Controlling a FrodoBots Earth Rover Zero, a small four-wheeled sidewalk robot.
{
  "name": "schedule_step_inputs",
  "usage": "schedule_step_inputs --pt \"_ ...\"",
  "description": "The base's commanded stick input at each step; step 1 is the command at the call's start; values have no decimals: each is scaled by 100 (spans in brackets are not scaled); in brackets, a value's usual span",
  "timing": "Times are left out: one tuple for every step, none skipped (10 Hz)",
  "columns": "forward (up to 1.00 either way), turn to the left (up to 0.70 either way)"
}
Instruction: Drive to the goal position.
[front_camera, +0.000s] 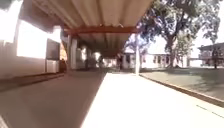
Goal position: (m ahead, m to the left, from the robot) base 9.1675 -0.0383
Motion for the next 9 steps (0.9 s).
schedule_step_inputs --pt "70 0" --pt "70 0" --pt "70 0" --pt "70 0" --pt "70 0" --pt "70 0" --pt "70 0" --pt "72 0" --pt "78 0"
